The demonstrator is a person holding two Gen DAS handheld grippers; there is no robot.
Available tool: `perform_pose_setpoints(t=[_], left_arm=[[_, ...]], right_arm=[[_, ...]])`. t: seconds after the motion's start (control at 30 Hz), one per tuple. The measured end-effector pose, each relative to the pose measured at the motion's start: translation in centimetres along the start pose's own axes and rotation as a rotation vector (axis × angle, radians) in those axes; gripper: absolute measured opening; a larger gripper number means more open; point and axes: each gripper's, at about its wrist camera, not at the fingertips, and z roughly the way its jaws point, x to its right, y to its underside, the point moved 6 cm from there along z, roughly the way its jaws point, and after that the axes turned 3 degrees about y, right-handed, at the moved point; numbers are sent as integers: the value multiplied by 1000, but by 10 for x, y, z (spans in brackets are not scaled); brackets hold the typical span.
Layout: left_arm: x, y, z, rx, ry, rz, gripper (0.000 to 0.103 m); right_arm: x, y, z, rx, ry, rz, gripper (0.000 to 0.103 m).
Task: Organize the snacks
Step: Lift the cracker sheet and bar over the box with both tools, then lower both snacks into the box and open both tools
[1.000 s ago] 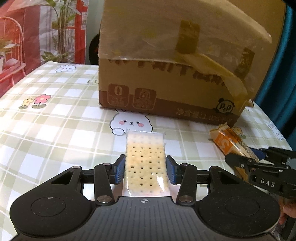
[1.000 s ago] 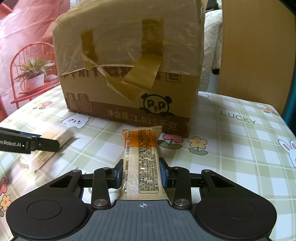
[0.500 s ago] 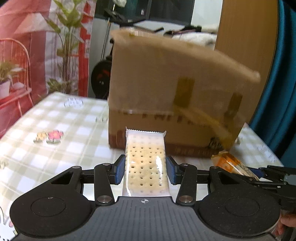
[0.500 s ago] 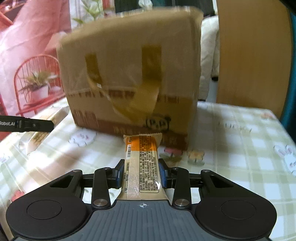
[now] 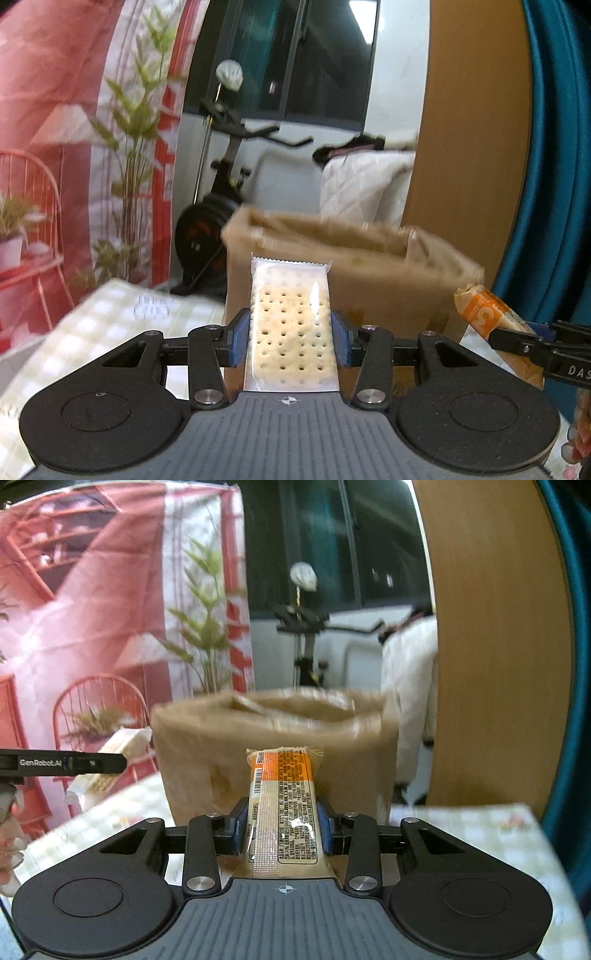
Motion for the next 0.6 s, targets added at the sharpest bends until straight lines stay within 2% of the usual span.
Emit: perform_pose_setpoints(t=[0.13, 0.27, 0.43, 0.6], left_arm=[[7, -28, 6, 40, 21, 26, 48], [12, -60, 26, 66, 54, 35, 48], [22, -96, 77, 56, 59, 104, 48], [18, -108, 129, 9, 50, 117, 48]], right_arm=[[7, -39, 4, 37, -17, 7, 33], [12, -74, 36, 43, -1, -48, 33], [25, -99, 105, -22, 34, -41, 33], [32, -93, 162, -123, 100, -64, 33]])
